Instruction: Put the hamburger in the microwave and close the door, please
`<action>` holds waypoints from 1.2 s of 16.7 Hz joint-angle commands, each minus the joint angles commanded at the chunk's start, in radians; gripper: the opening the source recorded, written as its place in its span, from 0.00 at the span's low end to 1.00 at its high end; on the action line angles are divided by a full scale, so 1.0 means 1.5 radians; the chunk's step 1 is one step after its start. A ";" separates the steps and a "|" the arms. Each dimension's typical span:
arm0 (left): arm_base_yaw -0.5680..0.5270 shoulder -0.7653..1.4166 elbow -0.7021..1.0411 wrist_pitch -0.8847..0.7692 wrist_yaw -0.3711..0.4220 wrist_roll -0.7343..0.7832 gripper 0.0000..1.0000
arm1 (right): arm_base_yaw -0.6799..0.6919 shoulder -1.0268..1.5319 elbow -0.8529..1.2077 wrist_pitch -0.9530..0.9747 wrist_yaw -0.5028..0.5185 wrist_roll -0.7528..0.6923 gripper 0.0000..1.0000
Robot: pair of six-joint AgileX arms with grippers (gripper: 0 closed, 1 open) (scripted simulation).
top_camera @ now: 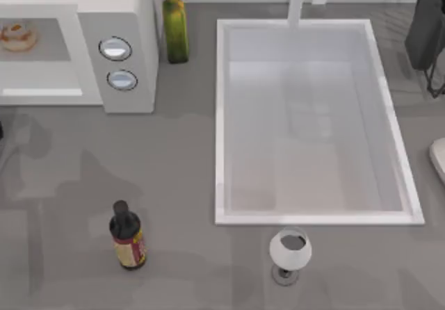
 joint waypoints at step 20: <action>-0.093 -0.435 -0.128 -0.150 -0.091 -0.038 1.00 | 0.000 0.000 0.000 0.000 0.000 0.000 1.00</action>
